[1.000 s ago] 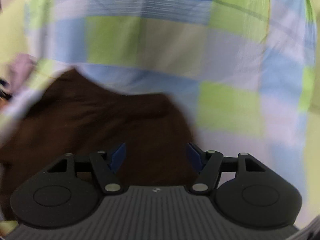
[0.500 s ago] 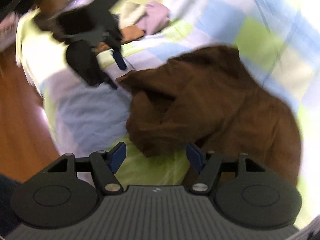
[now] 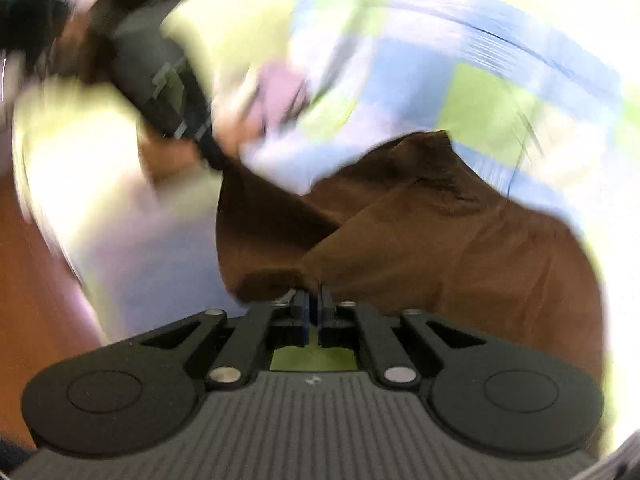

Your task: Fold clothes

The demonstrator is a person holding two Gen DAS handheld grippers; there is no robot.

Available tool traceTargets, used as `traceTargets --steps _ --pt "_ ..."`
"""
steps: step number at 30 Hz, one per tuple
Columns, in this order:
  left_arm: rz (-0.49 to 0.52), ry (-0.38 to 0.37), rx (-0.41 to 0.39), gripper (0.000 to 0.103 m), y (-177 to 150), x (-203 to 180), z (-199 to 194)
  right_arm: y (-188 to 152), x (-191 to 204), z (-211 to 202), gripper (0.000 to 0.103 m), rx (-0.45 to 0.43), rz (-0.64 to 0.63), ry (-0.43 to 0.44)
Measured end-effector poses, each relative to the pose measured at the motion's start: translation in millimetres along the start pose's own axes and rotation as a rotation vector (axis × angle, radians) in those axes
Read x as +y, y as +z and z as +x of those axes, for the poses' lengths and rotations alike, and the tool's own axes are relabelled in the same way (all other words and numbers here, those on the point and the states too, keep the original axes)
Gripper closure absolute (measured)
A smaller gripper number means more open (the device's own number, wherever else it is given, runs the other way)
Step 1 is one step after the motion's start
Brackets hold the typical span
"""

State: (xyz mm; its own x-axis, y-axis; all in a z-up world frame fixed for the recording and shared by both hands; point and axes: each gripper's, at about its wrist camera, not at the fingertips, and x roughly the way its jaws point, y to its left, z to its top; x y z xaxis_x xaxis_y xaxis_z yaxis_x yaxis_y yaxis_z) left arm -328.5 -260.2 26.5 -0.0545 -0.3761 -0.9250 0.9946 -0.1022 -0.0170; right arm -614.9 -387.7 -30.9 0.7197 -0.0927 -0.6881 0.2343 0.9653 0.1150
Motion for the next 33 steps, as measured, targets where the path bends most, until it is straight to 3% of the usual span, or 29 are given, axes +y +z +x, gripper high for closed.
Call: traceTargets --steps 1,2,4,7,8,9,11,12,13,14,15,21,24,25,26,27,30,33 --pt "-0.004 0.031 0.012 0.101 -2.5 3.5 -3.9 -1.3 -3.4 -0.1 0.096 0.047 0.019 -0.013" --pt "0.032 0.098 0.142 0.1 -17.1 4.4 17.2 -8.9 0.9 8.5 0.089 0.122 -0.032 -0.03" --pt "0.049 0.129 0.261 0.095 -37.8 -2.0 38.4 -28.8 13.9 26.3 0.074 0.261 -0.15 -0.052" --pt "0.162 0.252 0.53 0.095 -86.7 -13.8 102.7 -64.6 41.8 45.1 0.074 0.426 -0.367 -0.119" --pt "0.191 0.284 0.546 0.095 -95.1 -18.5 110.8 -70.1 48.0 43.7 0.073 0.424 -0.404 -0.133" --pt "0.177 0.289 0.504 0.095 -92.2 -21.8 108.3 -70.3 50.5 39.9 0.072 0.401 -0.395 -0.134" --pt "0.147 0.299 0.417 0.083 -86.1 -28.4 102.9 -67.0 55.6 31.0 0.065 0.332 -0.344 -0.13" --pt "0.082 0.278 0.325 0.061 -71.8 -27.2 93.6 -64.1 56.0 29.7 0.063 0.306 -0.312 -0.129" --pt "0.056 0.275 0.289 0.045 -65.7 -25.8 90.6 -60.8 53.9 29.9 0.057 0.288 -0.262 -0.127" --pt "0.028 0.271 0.239 0.043 -56.9 -22.9 88.5 -56.9 48.7 31.7 0.045 0.281 -0.189 -0.125" --pt "0.005 0.271 0.178 0.043 -45.1 -16.3 91.6 -53.1 43.6 33.5 0.043 0.273 -0.116 -0.123" --pt "-0.109 0.225 0.219 0.043 -25.1 24.0 129.7 -59.0 5.3 59.0 0.043 0.243 0.399 -0.097" --pt "-0.112 0.192 0.22 0.048 -19.5 29.5 140.5 -69.5 -0.1 69.1 0.044 0.204 0.554 -0.106" --pt "-0.096 0.191 0.218 0.062 -19.0 28.1 140.8 -71.7 0.2 72.2 0.054 0.198 0.589 -0.107" --pt "-0.079 0.19 0.216 0.077 -18.5 26.8 141.0 -72.5 2.5 75.1 0.081 0.201 0.608 -0.106" --pt "-0.053 0.191 0.219 0.101 -17.0 24.2 140.0 -73.2 4.8 78.1 0.092 0.205 0.627 -0.105" --pt "0.052 0.213 0.213 0.102 -11.4 13.1 126.4 -70.5 10.3 72.8 0.098 0.203 0.693 -0.081" --pt "0.083 0.269 0.268 0.102 -15.8 5.9 135.7 -64.0 14.4 55.4 0.098 0.196 0.755 -0.033"
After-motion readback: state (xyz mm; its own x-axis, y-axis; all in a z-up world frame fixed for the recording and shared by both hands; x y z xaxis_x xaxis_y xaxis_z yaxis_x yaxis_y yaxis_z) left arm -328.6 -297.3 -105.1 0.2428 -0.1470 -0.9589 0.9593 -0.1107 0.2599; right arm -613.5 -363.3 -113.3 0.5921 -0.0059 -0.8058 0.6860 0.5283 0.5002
